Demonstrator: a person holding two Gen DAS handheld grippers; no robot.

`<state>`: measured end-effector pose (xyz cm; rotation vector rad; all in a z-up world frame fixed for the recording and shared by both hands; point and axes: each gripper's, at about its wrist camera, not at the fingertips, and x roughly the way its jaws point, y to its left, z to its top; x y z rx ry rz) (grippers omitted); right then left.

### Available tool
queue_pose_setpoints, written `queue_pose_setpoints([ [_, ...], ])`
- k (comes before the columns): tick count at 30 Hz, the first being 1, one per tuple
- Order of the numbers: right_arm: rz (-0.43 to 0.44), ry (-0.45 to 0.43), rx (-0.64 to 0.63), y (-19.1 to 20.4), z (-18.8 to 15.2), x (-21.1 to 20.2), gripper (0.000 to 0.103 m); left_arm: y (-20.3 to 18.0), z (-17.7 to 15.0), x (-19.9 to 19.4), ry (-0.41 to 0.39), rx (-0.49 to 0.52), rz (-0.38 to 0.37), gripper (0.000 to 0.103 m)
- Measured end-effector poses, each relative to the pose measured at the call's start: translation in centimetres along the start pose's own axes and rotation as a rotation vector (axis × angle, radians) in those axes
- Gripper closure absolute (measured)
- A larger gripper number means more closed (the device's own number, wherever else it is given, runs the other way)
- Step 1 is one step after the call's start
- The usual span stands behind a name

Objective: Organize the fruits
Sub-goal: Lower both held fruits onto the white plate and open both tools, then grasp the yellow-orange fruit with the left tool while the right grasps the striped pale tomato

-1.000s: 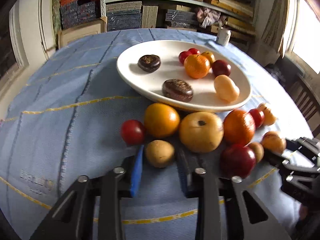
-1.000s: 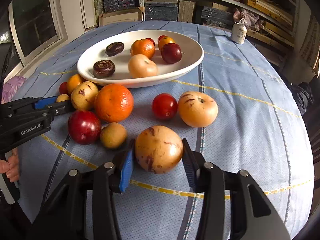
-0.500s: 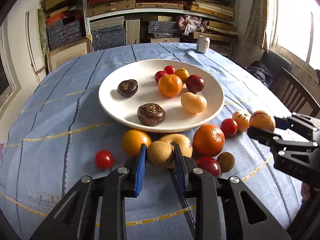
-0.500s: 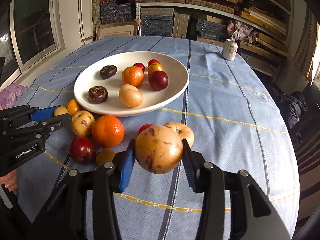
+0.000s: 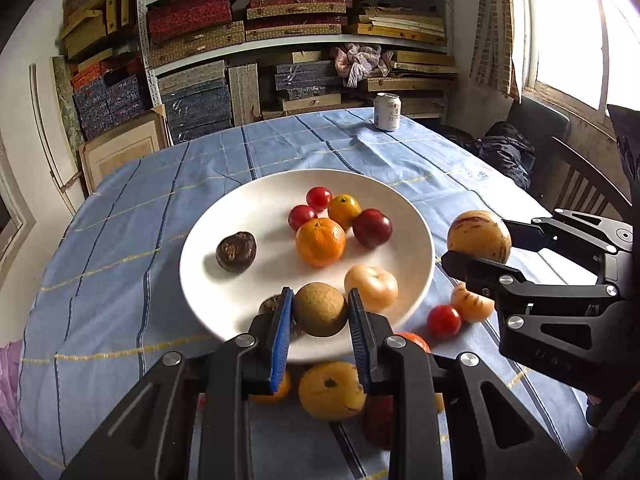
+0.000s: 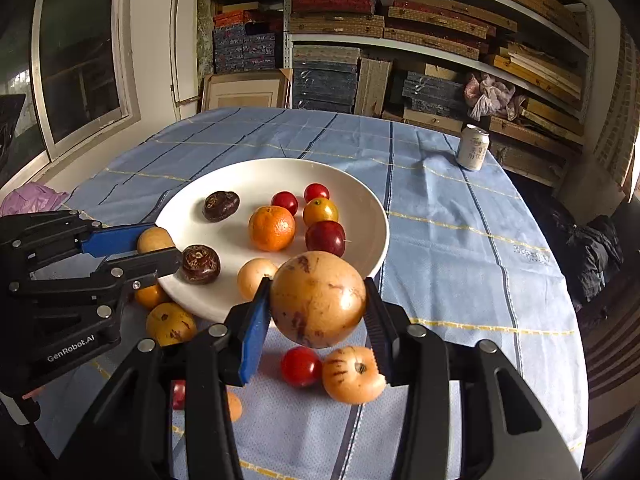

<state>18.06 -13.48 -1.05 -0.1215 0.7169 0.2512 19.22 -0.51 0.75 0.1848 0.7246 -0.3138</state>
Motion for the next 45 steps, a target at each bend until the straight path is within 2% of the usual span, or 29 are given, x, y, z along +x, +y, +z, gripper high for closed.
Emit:
queue_pose_setpoints([
  [7,0.029,-0.015,0.010,-0.9,2.9,3.2,0.059,2.3,2.2,2.7,0.016,-0.053,0.017,0.076],
  [12,0.069,0.028,0.043,-1.6,3.3,5.4,0.059,3.5,2.7,4.1,0.025,-0.103,-0.001,0.076],
  [17,0.079,0.068,0.050,-1.8,3.2,7.0,0.059,4.2,2.8,4.7,0.033,-0.126,0.019,0.075],
  [18,0.083,0.072,0.067,-2.0,3.2,7.1,0.059,4.4,2.9,4.6,0.017,-0.147,0.023,0.075],
  [19,0.088,0.074,0.083,-2.2,3.3,7.2,0.051,4.8,3.0,4.3,-0.011,-0.178,0.022,0.072],
  [20,0.094,0.080,0.090,-2.4,3.3,7.2,0.041,5.2,3.1,4.1,-0.035,-0.208,0.019,0.045],
  [21,0.090,0.081,0.100,-2.6,3.4,7.1,0.016,5.5,3.1,3.9,-0.049,-0.231,0.027,0.004],
  [22,0.083,0.064,0.114,-2.8,3.4,6.8,0.011,5.7,3.1,3.6,-0.065,-0.240,0.043,0.004],
  [24,0.064,0.041,0.118,-3.1,3.4,6.3,0.011,5.8,3.1,2.8,-0.098,-0.243,0.077,0.003],
  [27,0.061,0.045,0.137,-3.6,3.2,5.6,0.010,5.7,2.8,2.1,-0.096,-0.230,0.113,0.003],
  [31,0.059,0.040,0.149,-3.8,2.2,4.0,0.009,5.3,1.5,1.6,-0.065,-0.223,0.133,0.003],
  [34,0.064,0.090,0.154,-3.9,0.9,3.0,0.008,5.2,0.1,1.1,-0.054,-0.261,0.131,0.003],
  [36,0.059,0.089,0.155,-3.8,0.1,2.1,0.008,5.0,-0.8,0.8,-0.048,-0.272,0.125,0.003],
  [42,0.017,0.110,0.163,-4.1,-2.5,1.2,0.008,3.5,-3.0,0.3,0.004,-0.180,0.193,0.003],
  [45,-0.015,0.132,0.149,-4.0,-3.7,1.2,0.008,3.7,-4.0,0.3,0.024,-0.181,0.178,0.003],
])
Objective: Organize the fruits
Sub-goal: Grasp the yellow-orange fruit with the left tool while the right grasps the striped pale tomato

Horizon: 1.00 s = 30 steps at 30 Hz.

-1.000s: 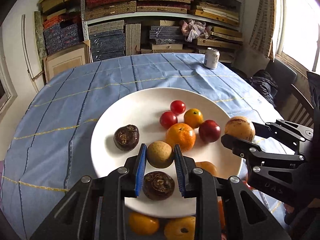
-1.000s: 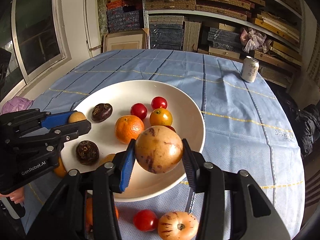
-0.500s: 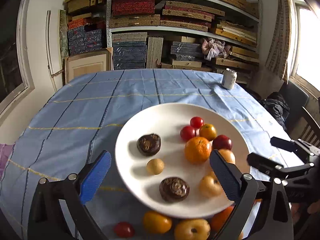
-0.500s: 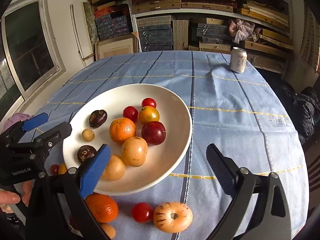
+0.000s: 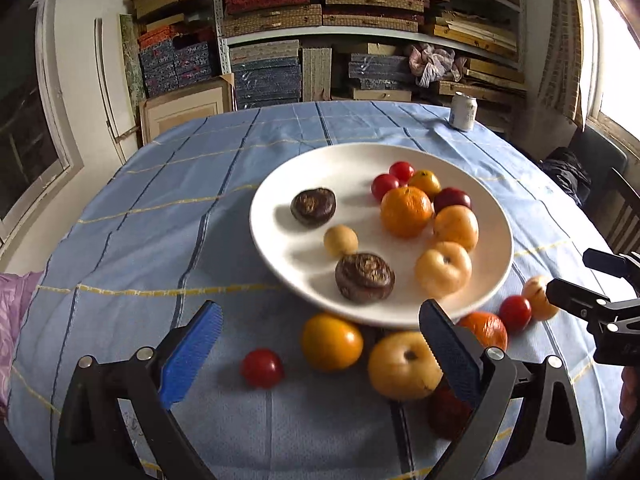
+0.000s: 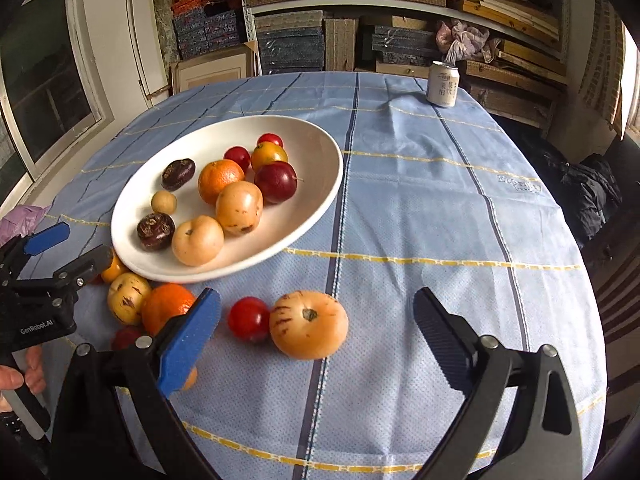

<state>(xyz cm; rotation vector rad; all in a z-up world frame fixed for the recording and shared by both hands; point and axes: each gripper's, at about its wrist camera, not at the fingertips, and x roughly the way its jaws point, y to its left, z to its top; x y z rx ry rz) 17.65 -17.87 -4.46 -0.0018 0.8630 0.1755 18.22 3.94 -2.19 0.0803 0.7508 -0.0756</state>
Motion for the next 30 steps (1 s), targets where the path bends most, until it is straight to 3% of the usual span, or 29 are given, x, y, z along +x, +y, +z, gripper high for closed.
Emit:
queue_pose_setpoints([
  [5,-0.017,0.030,0.009,-0.3,-1.1,0.5,0.008,-0.2,-1.3,0.9,0.055,0.043,0.041,0.003],
  [19,-0.051,0.085,0.030,-1.8,-2.5,2.1,0.008,2.8,-1.8,1.0,0.077,-0.027,0.084,0.003],
  [25,-0.065,0.069,0.019,-1.4,-2.2,3.2,0.008,3.3,-2.5,2.9,0.156,-0.009,0.112,0.003],
  [27,-0.065,0.058,0.011,-1.2,-2.1,3.4,0.008,2.7,-2.5,3.5,0.160,-0.002,0.084,0.004],
  [29,-0.037,0.061,-0.008,-0.9,-1.9,3.6,0.020,2.4,-2.4,3.6,0.150,0.011,0.081,0.004],
  [30,-0.006,0.058,-0.008,-0.7,-1.8,3.7,0.036,2.3,-2.3,3.7,0.145,0.017,0.082,0.012],
])
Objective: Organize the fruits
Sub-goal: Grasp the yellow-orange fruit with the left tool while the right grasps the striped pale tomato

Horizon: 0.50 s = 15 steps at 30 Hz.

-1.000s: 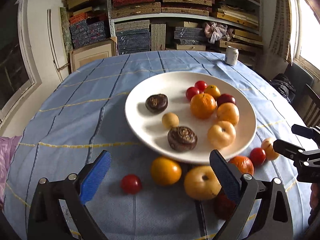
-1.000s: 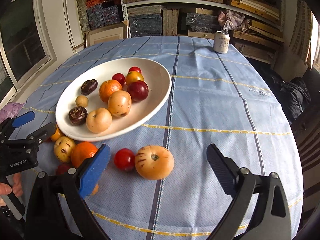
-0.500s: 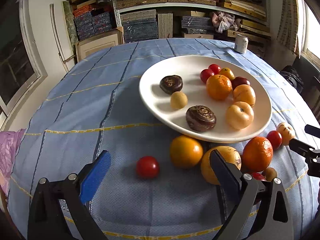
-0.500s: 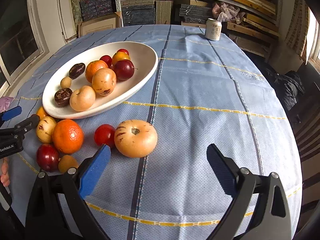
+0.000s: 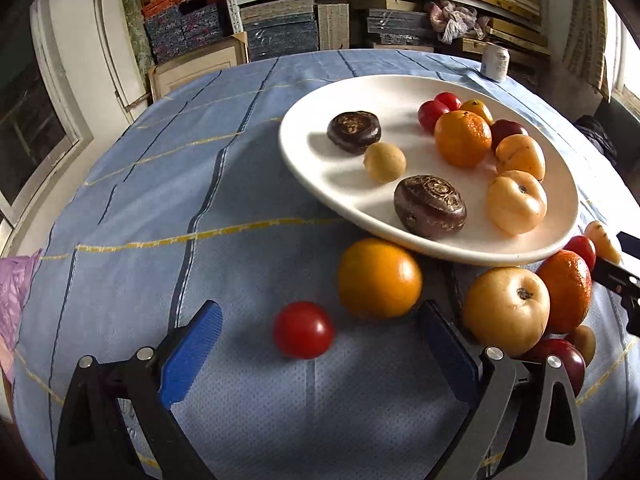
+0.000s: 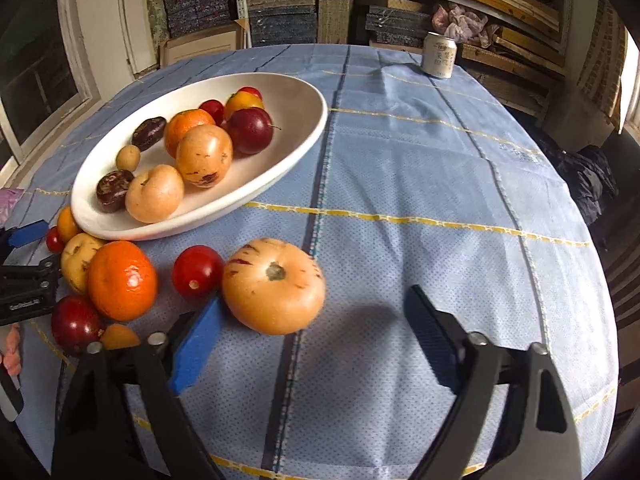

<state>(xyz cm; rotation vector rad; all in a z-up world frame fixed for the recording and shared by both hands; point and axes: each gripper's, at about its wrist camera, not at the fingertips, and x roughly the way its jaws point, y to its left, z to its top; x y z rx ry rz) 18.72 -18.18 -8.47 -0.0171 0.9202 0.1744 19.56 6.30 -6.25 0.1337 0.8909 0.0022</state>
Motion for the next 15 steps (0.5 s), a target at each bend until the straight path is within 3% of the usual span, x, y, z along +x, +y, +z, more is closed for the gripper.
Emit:
queue_pose_setpoints([
  [1,0.036,-0.003,0.006,0.1,0.0,0.0,0.052,-0.1,0.0,-0.1,-0.010,0.002,-0.022,0.022],
  [2,0.049,-0.008,0.004,0.3,0.1,0.0,0.059,0.0,0.1,-0.2,-0.019,-0.009,-0.085,0.047],
  [3,0.042,-0.009,-0.006,0.6,0.2,0.0,0.058,0.0,0.2,-0.2,-0.022,-0.024,-0.110,0.052],
  [7,0.038,-0.011,-0.021,1.0,0.1,-0.2,0.058,-0.9,0.3,-0.4,-0.043,0.027,-0.126,0.063],
  [15,0.023,-0.058,-0.005,0.4,-0.4,-2.1,0.058,0.5,0.0,-1.5,-0.051,-0.039,-0.171,0.063],
])
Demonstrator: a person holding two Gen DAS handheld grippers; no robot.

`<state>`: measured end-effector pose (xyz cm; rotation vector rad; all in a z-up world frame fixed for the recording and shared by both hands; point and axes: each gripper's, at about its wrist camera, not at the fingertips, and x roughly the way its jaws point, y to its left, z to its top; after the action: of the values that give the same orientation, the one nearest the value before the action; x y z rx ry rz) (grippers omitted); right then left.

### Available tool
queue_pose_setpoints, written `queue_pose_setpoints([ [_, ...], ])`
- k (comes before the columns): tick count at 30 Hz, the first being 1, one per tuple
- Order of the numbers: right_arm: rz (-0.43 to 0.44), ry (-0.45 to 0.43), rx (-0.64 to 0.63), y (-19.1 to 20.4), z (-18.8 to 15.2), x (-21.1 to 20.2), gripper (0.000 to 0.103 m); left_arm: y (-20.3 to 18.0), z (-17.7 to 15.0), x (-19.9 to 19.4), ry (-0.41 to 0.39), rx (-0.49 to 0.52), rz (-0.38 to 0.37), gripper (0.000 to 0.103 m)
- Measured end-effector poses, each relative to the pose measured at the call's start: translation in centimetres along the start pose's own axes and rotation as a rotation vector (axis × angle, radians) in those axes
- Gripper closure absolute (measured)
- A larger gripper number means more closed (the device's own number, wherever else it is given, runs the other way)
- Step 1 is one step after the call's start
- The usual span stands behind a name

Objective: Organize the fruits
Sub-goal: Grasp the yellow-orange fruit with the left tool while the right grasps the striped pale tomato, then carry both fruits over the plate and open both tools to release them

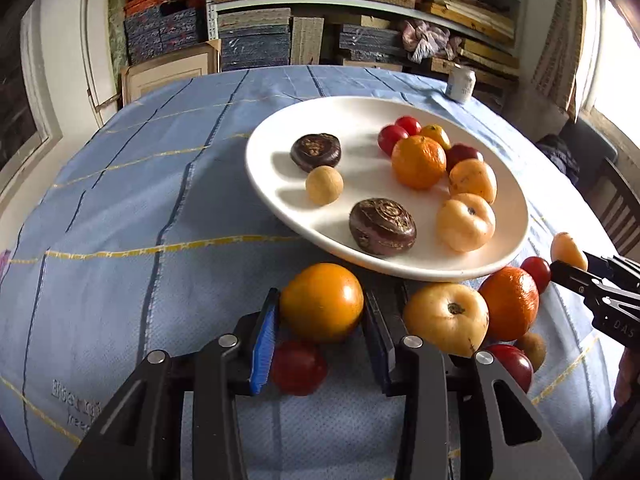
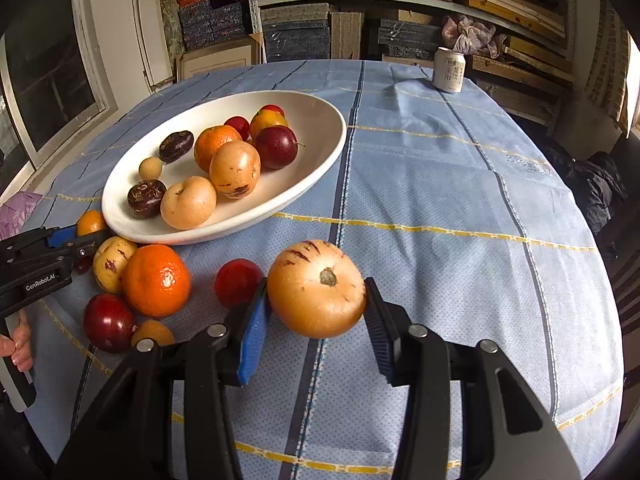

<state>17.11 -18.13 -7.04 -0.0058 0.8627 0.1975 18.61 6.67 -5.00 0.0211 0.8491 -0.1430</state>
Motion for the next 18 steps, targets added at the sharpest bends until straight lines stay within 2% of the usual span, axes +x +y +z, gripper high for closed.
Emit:
queue_pose_setpoints([
  [9,0.014,-0.063,0.015,0.0,1.5,-1.9,0.059,-0.1,1.9,-3.0,-0.068,0.001,-0.022,0.063],
  [18,0.080,-0.139,-0.058,2.7,6.2,-2.2,0.059,-2.8,5.7,-1.6,-0.069,0.063,-0.049,0.063],
])
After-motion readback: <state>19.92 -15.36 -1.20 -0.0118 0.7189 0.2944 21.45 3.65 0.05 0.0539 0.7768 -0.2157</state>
